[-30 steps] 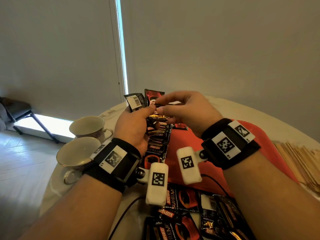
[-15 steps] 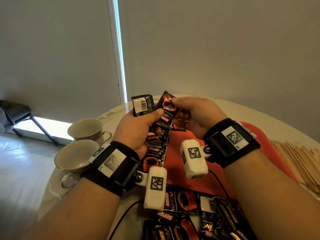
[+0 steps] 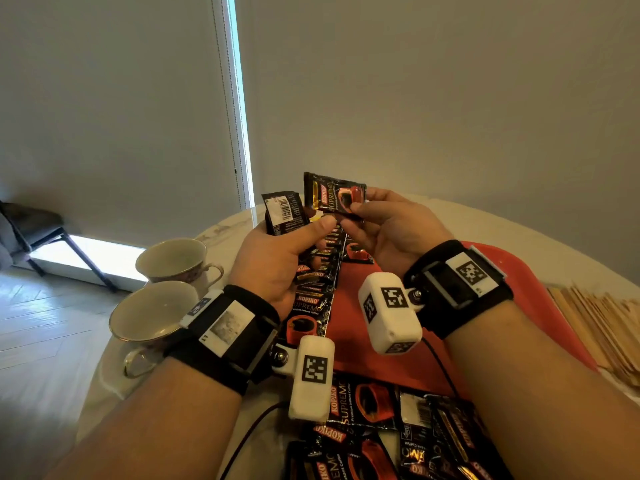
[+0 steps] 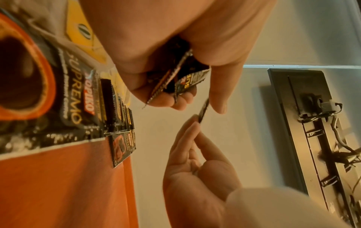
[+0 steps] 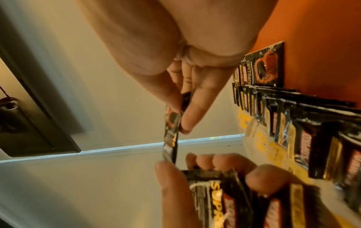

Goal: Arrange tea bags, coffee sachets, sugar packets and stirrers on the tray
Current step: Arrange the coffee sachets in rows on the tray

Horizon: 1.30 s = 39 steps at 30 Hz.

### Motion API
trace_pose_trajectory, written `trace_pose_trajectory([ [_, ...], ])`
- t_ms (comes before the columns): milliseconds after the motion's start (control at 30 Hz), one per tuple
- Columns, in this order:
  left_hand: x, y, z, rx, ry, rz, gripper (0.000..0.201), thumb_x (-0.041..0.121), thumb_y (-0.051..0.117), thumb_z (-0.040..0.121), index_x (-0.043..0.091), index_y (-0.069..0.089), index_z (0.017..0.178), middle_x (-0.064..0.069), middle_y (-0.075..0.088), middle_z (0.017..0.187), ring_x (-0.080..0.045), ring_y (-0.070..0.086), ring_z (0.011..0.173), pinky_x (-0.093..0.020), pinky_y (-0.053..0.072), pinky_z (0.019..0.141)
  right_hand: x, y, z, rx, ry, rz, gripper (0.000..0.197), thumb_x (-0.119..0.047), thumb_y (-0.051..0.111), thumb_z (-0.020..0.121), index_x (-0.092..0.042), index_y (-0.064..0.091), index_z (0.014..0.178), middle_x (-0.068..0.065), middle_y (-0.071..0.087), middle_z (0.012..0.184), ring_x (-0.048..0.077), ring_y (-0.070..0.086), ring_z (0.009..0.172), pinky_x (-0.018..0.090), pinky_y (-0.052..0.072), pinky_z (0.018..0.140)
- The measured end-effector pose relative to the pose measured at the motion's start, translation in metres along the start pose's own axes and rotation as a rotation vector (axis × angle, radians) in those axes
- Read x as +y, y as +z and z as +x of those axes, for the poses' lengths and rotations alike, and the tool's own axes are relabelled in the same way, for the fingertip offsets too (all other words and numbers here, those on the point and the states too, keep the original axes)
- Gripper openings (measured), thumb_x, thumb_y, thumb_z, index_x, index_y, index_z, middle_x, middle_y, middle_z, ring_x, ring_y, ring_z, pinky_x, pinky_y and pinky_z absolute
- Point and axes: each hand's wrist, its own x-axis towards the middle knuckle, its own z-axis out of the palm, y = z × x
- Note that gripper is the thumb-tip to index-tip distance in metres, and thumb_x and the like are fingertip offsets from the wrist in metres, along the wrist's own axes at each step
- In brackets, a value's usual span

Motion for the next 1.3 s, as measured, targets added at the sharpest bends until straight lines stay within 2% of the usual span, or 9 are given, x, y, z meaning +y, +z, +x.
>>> trace_pose_trajectory([
  [233, 0.005, -0.003, 0.003, 0.121, 0.046, -0.059, 0.017, 0.013, 0.077, 0.091, 0.017, 0.074, 0.107, -0.008, 0.080, 0.093, -0.025, 0.075, 0.080, -0.036, 0.060, 0.063, 0.009, 0.005, -0.007, -0.208, 0.060, -0.436, 0.041, 0.009, 0.065, 0.083, -0.008, 0.068, 0.120, 0.018, 0.074, 0.113, 0.038, 0.070, 0.109, 0.050, 0.058, 0.091],
  [367, 0.005, -0.002, 0.002, 0.138, 0.072, -0.024, 0.026, 0.009, 0.079, 0.088, 0.014, 0.072, 0.113, -0.011, 0.080, 0.102, -0.032, 0.078, 0.093, -0.054, 0.062, 0.085, 0.011, 0.008, -0.009, -0.195, 0.033, -0.529, 0.030, 0.000, 0.074, 0.083, -0.007, 0.072, 0.113, 0.016, 0.076, 0.104, 0.027, 0.075, 0.092, 0.043, 0.060, 0.084],
  [467, 0.005, -0.004, 0.005, 0.181, 0.068, 0.003, 0.024, 0.011, 0.081, 0.087, 0.017, 0.073, 0.109, -0.009, 0.081, 0.100, -0.032, 0.079, 0.092, -0.056, 0.062, 0.086, 0.005, 0.006, -0.010, -0.162, 0.018, -0.578, 0.017, -0.004, 0.071, 0.089, -0.006, 0.072, 0.106, -0.001, 0.072, 0.067, 0.007, 0.066, 0.058, 0.028, 0.056, 0.061],
  [533, 0.003, -0.005, 0.006, 0.184, 0.047, 0.017, 0.023, 0.015, 0.082, 0.086, 0.018, 0.073, 0.107, -0.008, 0.081, 0.098, -0.029, 0.079, 0.090, -0.051, 0.063, 0.081, -0.001, 0.002, -0.008, -0.121, -0.007, -0.576, 0.015, 0.001, 0.068, 0.089, -0.005, 0.072, 0.102, 0.000, 0.069, 0.068, 0.007, 0.059, 0.052, 0.026, 0.052, 0.057],
  [667, 0.003, -0.003, 0.007, 0.184, -0.026, -0.056, 0.014, 0.023, 0.080, 0.091, 0.013, 0.071, 0.097, -0.005, 0.073, 0.080, -0.020, 0.067, 0.071, -0.033, 0.051, 0.058, -0.011, -0.009, 0.001, 0.020, -0.042, -0.486, 0.014, 0.006, 0.066, 0.089, -0.006, 0.070, 0.094, 0.012, 0.074, 0.081, 0.014, 0.064, 0.055, 0.027, 0.052, 0.053],
  [867, 0.010, -0.002, 0.006, 0.236, -0.115, -0.168, 0.020, 0.021, 0.075, 0.093, 0.008, 0.073, 0.108, -0.007, 0.074, 0.084, -0.016, 0.065, 0.063, -0.029, 0.050, 0.053, -0.002, -0.051, 0.033, 0.367, 0.140, -0.514, 0.010, 0.002, 0.060, 0.092, -0.002, 0.067, 0.097, 0.007, 0.067, 0.062, 0.015, 0.056, 0.051, 0.025, 0.043, 0.052],
  [1067, 0.013, -0.003, 0.004, 0.221, -0.149, -0.195, 0.016, 0.019, 0.072, 0.095, 0.009, 0.072, 0.107, -0.006, 0.073, 0.083, -0.016, 0.064, 0.064, -0.029, 0.050, 0.053, 0.013, -0.056, 0.039, 0.357, 0.236, -0.731, 0.009, 0.006, 0.065, 0.088, 0.009, 0.069, 0.095, 0.016, 0.069, 0.076, 0.019, 0.063, 0.054, 0.024, 0.050, 0.043],
  [1233, 0.013, -0.004, 0.003, 0.214, -0.139, -0.188, 0.017, 0.018, 0.070, 0.096, 0.008, 0.070, 0.110, -0.005, 0.073, 0.082, -0.016, 0.064, 0.061, -0.028, 0.050, 0.050, 0.016, -0.054, 0.042, 0.347, 0.253, -0.747, 0.007, 0.005, 0.072, 0.087, 0.007, 0.072, 0.093, 0.018, 0.074, 0.082, 0.024, 0.071, 0.073, 0.033, 0.061, 0.073],
  [1300, 0.013, -0.004, 0.004, 0.215, -0.131, -0.188, 0.018, 0.018, 0.070, 0.096, 0.007, 0.070, 0.111, -0.005, 0.073, 0.081, -0.016, 0.064, 0.061, -0.028, 0.050, 0.050, 0.017, -0.051, 0.041, 0.346, 0.255, -0.755, 0.005, 0.004, 0.072, 0.088, 0.007, 0.071, 0.091, 0.017, 0.072, 0.080, 0.022, 0.069, 0.067, 0.026, 0.060, 0.060],
])
